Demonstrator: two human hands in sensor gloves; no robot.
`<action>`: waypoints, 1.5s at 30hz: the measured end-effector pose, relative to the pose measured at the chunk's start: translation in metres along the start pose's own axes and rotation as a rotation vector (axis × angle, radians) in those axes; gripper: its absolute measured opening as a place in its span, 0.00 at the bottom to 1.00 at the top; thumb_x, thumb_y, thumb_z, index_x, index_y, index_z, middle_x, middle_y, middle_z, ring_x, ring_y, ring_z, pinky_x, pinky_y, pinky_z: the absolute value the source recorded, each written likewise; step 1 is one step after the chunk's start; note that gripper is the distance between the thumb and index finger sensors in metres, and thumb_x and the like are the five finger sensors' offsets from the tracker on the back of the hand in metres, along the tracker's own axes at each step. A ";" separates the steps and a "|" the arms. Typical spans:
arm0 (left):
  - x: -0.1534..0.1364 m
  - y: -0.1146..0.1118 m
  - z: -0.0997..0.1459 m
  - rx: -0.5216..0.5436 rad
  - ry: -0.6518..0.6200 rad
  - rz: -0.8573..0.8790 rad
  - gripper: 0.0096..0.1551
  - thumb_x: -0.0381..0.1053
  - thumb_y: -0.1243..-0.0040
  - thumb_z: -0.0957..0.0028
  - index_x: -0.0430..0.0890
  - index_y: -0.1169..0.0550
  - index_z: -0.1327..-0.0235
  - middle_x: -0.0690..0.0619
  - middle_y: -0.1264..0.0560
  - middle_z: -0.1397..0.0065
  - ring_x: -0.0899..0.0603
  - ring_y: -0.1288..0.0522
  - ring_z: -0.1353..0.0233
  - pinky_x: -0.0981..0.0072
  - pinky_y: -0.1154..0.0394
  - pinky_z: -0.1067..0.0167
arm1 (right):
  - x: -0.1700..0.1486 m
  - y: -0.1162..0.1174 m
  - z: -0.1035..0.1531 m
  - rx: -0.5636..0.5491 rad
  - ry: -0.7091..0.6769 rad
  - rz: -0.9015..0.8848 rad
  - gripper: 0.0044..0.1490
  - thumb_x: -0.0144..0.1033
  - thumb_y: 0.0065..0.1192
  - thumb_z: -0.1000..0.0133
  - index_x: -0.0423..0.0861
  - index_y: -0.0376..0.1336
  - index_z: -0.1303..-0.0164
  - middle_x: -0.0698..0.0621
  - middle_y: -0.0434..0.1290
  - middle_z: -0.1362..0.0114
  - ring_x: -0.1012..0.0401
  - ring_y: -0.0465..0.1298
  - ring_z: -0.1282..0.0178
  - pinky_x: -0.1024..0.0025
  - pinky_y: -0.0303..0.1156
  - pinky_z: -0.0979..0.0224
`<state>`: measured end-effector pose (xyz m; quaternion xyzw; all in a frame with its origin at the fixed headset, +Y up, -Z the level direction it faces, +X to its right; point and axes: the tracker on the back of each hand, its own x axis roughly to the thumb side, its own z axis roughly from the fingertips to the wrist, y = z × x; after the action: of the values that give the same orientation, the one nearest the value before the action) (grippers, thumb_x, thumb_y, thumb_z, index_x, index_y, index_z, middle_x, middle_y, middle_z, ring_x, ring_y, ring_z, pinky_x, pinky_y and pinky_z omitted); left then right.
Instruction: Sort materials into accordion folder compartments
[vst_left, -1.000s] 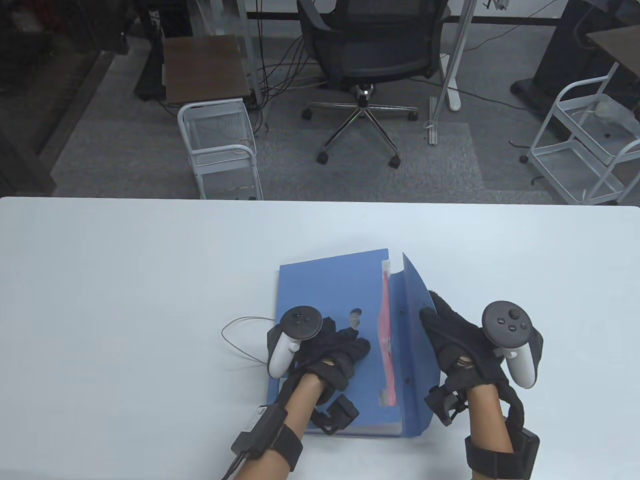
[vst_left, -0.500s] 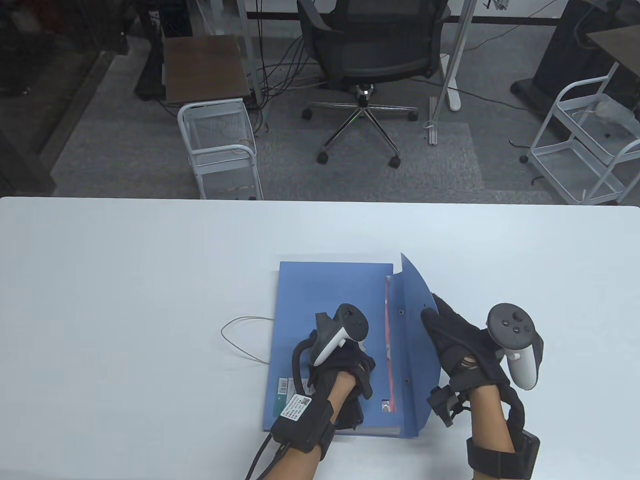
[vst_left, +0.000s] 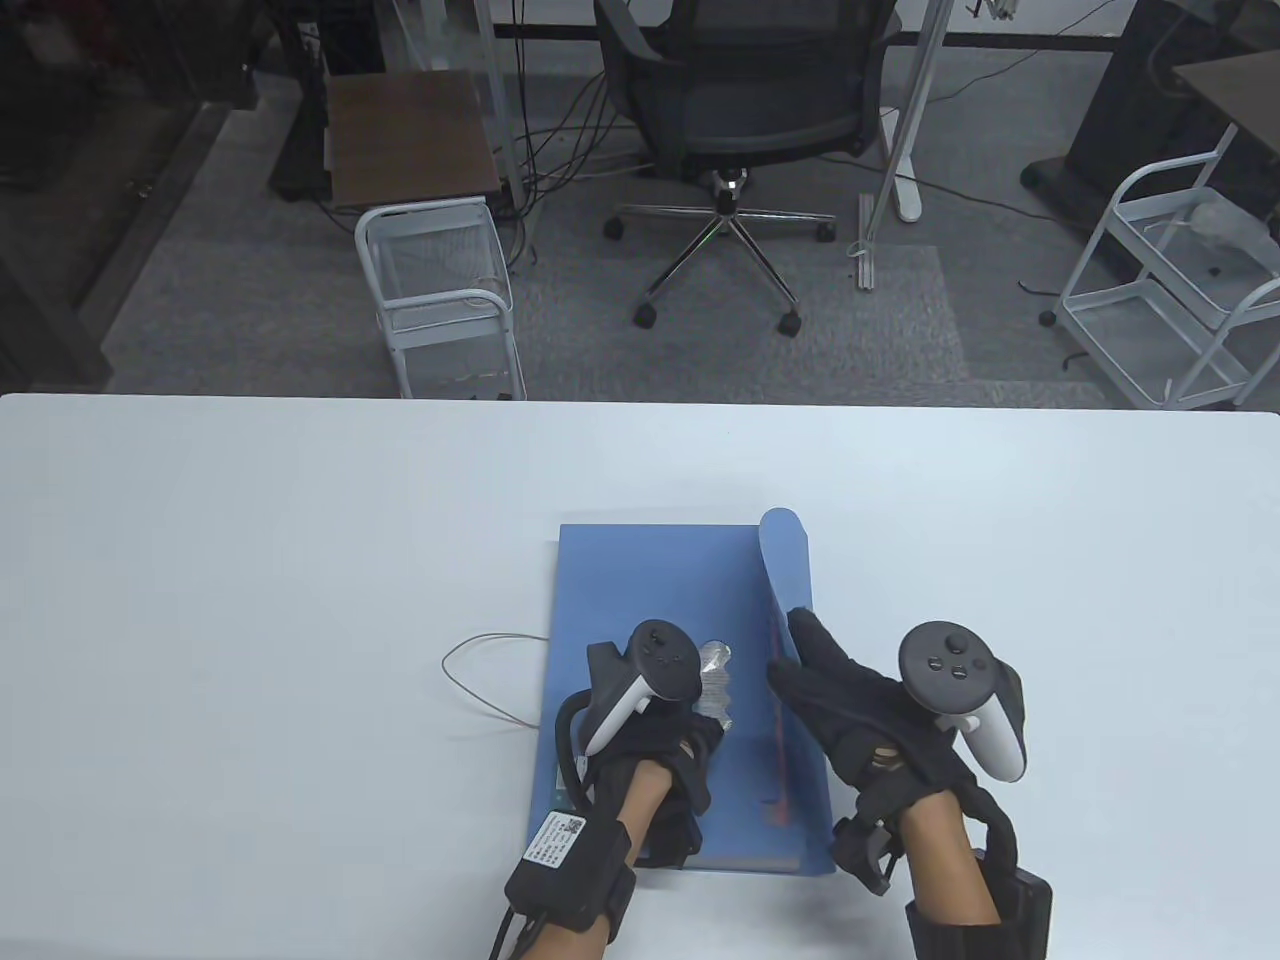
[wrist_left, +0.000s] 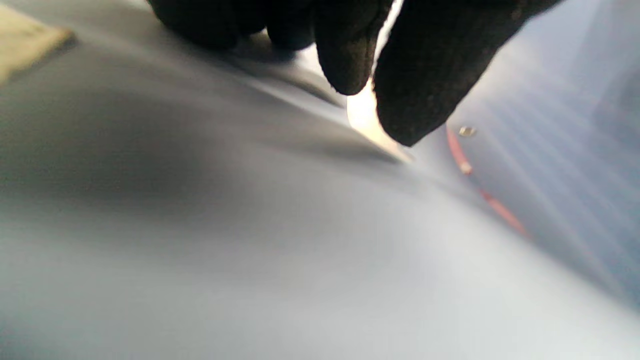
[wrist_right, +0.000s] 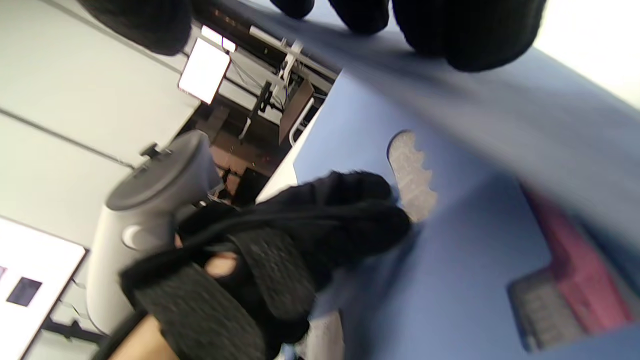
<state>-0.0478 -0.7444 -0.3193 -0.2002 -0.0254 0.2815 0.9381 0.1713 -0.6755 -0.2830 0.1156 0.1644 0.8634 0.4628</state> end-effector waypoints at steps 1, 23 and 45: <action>-0.006 0.001 0.001 0.009 -0.018 0.063 0.38 0.49 0.34 0.38 0.41 0.35 0.18 0.40 0.50 0.11 0.30 0.52 0.18 0.48 0.42 0.26 | 0.002 0.005 -0.001 0.011 0.006 0.031 0.53 0.63 0.48 0.32 0.40 0.38 0.11 0.27 0.44 0.12 0.24 0.56 0.23 0.32 0.65 0.30; -0.078 0.041 0.019 0.146 -0.066 0.766 0.28 0.42 0.47 0.35 0.41 0.31 0.20 0.36 0.40 0.14 0.31 0.35 0.21 0.53 0.29 0.30 | -0.017 0.092 -0.033 0.266 0.267 0.632 0.47 0.61 0.50 0.33 0.61 0.33 0.13 0.34 0.19 0.16 0.30 0.22 0.22 0.15 0.40 0.30; -0.158 0.102 0.043 0.183 0.499 0.108 0.52 0.72 0.50 0.34 0.29 0.31 0.20 0.25 0.42 0.18 0.22 0.40 0.27 0.39 0.34 0.35 | -0.021 0.091 -0.036 0.324 0.318 0.607 0.47 0.60 0.50 0.33 0.62 0.32 0.14 0.36 0.18 0.16 0.32 0.21 0.21 0.16 0.38 0.29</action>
<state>-0.2400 -0.7364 -0.3090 -0.1788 0.2427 0.2741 0.9132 0.1007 -0.7465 -0.2811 0.0954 0.3268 0.9312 0.1305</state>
